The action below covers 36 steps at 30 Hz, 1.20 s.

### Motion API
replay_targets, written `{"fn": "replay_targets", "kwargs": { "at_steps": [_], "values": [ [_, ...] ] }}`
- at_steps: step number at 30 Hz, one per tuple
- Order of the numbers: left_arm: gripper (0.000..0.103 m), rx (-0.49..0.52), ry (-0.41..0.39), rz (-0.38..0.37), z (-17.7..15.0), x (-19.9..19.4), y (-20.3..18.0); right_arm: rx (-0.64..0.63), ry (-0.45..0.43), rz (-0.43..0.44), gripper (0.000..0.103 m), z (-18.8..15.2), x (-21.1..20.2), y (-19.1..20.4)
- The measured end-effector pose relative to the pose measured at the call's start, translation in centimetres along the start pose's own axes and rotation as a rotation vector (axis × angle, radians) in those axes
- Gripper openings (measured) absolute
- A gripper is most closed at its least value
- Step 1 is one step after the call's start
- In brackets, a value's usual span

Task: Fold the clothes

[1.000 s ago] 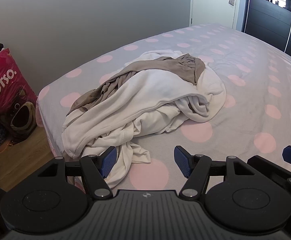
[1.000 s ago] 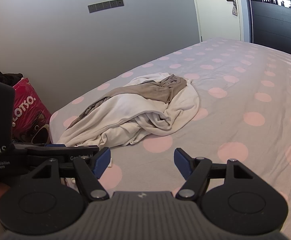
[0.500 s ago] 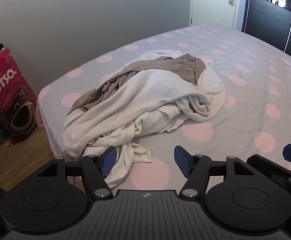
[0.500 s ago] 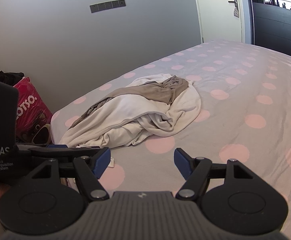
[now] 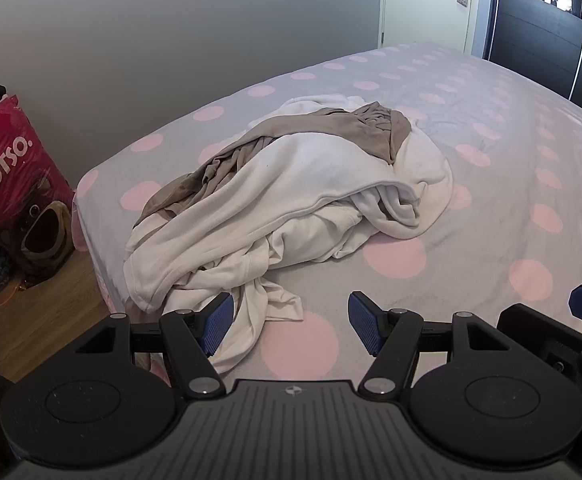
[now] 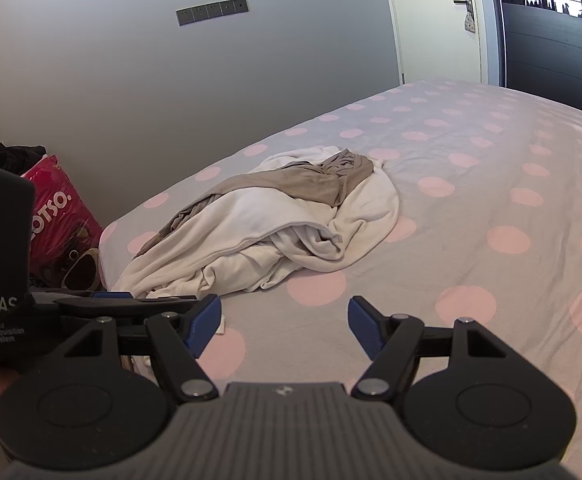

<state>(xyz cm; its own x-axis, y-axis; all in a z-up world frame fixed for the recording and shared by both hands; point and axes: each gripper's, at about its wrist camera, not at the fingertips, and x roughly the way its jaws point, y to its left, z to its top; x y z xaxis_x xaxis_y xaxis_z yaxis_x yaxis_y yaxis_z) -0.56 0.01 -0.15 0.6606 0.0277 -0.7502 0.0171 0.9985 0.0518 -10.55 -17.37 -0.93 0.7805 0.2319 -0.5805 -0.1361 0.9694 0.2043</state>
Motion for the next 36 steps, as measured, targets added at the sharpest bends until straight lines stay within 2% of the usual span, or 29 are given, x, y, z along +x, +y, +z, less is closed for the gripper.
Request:
{"fn": "replay_targets", "kwargs": {
  "at_steps": [5, 12, 16, 19, 24, 27, 32, 34, 35, 36],
  "values": [
    [0.061, 0.014, 0.016, 0.004, 0.0, 0.3, -0.1, 0.010, 0.005, -0.016, 0.073, 0.0, 0.0, -0.8],
    [0.055, 0.067, 0.071, -0.046, 1.2, 1.8, -0.5, 0.038, -0.002, -0.034, 0.073, 0.3, -0.2, -2.2],
    [0.049, 0.118, 0.108, -0.074, 2.9, 3.2, -0.2, 0.052, 0.005, -0.048, 0.073, 0.3, 0.0, -2.9],
    [0.043, 0.139, 0.129, -0.128, 5.0, 4.6, 0.8, 0.061, 0.012, -0.057, 0.073, 0.3, 0.3, -3.3],
    [0.033, 0.157, 0.149, -0.177, 8.7, 8.2, 3.3, 0.057, 0.027, -0.062, 0.073, 0.0, 0.7, -3.5],
    [0.033, 0.130, 0.147, -0.207, 10.7, 10.5, 5.2, 0.051, 0.045, -0.073, 0.073, -0.3, 1.2, -3.7],
    [0.033, 0.197, 0.134, -0.229, 13.1, 15.0, 7.3, 0.051, 0.069, -0.088, 0.073, -0.8, 2.0, -4.3],
    [0.039, 0.164, 0.124, -0.228, 13.7, 16.3, 8.3, 0.048, 0.076, -0.096, 0.073, -1.0, 2.2, -4.5],
    [0.049, 0.154, 0.123, -0.246, 13.8, 16.7, 8.6, 0.048, 0.079, -0.099, 0.073, -1.1, 2.4, -4.6],
    [0.053, 0.163, 0.120, -0.254, 13.9, 17.1, 8.6, 0.051, 0.085, -0.100, 0.073, -1.2, 2.6, -4.7]
  ]
}}
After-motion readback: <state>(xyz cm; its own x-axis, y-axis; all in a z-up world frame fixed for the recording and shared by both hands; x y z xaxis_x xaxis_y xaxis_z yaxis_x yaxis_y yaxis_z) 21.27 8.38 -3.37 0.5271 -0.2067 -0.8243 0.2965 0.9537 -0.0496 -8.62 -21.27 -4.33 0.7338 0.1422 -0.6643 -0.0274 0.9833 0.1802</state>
